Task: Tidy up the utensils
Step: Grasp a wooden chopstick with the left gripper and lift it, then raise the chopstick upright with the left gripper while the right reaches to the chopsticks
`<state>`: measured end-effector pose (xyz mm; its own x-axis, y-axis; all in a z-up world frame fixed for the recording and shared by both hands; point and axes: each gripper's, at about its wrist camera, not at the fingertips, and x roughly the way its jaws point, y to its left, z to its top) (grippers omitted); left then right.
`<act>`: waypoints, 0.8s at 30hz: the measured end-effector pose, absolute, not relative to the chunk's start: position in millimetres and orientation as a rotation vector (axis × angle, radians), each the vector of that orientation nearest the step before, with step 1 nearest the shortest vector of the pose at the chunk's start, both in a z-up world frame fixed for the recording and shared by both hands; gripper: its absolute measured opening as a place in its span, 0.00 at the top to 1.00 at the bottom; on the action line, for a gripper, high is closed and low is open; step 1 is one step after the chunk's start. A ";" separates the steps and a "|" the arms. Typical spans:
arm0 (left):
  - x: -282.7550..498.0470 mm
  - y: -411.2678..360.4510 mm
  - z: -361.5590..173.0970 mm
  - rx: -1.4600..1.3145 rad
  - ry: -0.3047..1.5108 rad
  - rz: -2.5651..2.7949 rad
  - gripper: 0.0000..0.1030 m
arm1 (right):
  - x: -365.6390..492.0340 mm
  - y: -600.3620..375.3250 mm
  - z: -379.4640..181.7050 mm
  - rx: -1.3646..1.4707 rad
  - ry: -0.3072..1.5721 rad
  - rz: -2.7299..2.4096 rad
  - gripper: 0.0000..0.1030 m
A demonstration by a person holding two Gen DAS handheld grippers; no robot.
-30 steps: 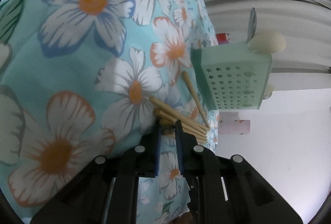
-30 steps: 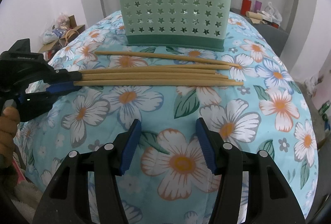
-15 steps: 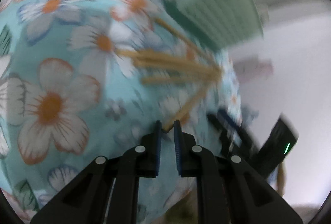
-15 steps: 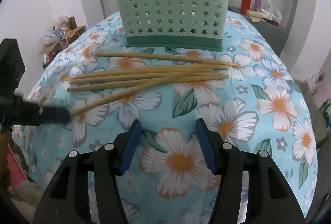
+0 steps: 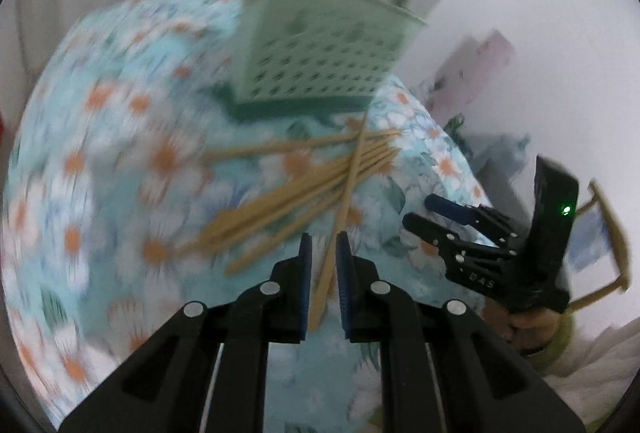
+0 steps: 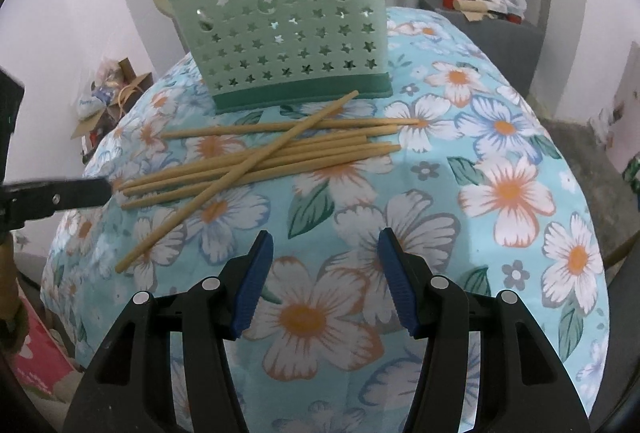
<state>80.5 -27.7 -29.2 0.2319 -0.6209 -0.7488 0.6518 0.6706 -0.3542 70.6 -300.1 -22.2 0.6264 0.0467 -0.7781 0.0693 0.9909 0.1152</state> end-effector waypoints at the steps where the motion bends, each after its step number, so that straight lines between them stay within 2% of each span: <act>1: 80.8 -28.8 -28.7 0.062 1.003 -0.889 0.89 | 71.0 -300.1 -22.7 0.141 0.896 -0.014 0.48; 8: 105.8 -90.4 -33.8 0.184 1.002 -0.978 0.87 | 71.4 -298.9 -24.8 0.134 0.902 -0.016 0.48; 13: 127.8 -124.8 -36.9 0.214 0.996 -0.969 0.76 | 70.0 -297.6 -27.1 0.123 0.904 -0.015 0.48; 24: 161.8 -163.5 -55.1 0.166 1.114 -0.951 0.75 | 69.7 -296.5 -28.2 0.123 0.904 -0.014 0.48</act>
<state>161.8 -163.5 -55.1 0.1078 -0.5654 -0.8178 0.7191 0.6123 -0.3285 69.7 -296.5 -28.2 0.6186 0.0395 -0.7847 0.0642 0.9929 0.1005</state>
